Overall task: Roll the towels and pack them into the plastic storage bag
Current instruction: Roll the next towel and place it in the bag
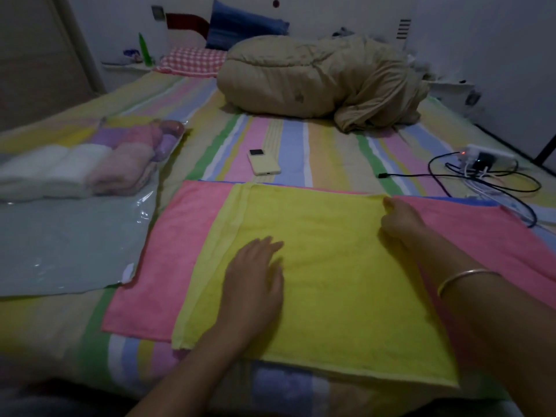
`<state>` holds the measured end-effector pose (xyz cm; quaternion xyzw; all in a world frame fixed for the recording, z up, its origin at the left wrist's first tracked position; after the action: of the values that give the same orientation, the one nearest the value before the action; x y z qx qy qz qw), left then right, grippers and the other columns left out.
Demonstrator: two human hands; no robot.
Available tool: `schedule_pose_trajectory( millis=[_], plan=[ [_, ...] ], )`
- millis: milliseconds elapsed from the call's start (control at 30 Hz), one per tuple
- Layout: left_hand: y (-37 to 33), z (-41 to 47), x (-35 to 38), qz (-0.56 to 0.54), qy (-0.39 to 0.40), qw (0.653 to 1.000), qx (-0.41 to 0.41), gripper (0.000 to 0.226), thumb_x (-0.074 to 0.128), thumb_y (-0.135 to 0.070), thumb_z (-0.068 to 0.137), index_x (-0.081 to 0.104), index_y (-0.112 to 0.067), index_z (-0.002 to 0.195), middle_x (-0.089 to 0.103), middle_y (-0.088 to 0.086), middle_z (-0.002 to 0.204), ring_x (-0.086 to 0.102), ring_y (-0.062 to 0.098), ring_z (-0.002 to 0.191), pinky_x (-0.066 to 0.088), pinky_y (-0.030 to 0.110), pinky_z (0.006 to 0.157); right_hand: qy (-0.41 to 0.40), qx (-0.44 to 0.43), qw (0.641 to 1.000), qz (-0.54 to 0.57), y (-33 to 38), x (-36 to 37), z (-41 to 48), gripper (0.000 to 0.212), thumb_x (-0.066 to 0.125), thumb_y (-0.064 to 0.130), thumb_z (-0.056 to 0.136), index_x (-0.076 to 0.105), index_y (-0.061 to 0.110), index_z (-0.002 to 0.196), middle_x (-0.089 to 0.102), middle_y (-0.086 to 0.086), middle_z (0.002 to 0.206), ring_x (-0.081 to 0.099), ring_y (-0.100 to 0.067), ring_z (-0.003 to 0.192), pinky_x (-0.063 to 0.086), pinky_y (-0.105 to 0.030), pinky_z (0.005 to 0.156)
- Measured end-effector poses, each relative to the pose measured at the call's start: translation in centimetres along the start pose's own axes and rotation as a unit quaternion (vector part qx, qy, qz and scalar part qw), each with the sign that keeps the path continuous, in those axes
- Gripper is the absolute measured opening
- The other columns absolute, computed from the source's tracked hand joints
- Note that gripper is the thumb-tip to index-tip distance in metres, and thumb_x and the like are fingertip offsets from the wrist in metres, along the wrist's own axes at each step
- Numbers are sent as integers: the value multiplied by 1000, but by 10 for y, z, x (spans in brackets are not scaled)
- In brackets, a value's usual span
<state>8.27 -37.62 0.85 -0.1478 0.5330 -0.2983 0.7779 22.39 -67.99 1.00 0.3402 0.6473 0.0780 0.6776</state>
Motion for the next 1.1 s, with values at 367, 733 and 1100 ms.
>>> schedule_pose_trajectory(
  millis=[367,733,1100],
  plan=[
    [67,4,-52,21,-11,987,-162,34,63,-27,85,59,-18,117,65,1,109,60,23,100,47,35,88,-9,-486,843,-229,193,106,-63,52,52,8,88,49,24,138,40,-1,150,30,-27,138,32,-40,104],
    [103,7,-58,59,76,959,-265,38,58,-62,79,57,-25,70,60,-8,73,60,20,78,51,33,71,-26,-458,830,-316,238,154,-25,44,40,19,98,41,20,141,49,-10,133,43,-30,122,39,-41,94],
    [85,3,-63,79,29,972,-221,31,46,-55,92,57,-26,89,64,-7,85,60,19,85,49,33,71,-45,-284,955,-78,240,120,-6,21,56,38,92,64,19,99,61,-3,108,58,-27,102,33,-30,72]
  ],
)
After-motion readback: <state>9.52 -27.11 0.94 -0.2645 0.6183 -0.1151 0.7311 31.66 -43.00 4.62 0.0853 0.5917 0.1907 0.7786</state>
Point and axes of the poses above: each hand's wrist, its own z-axis towards the middle knuckle, its own x-axis out of the palm, y = z × x, the point moved 6 cm from there along z, towards the middle knuckle
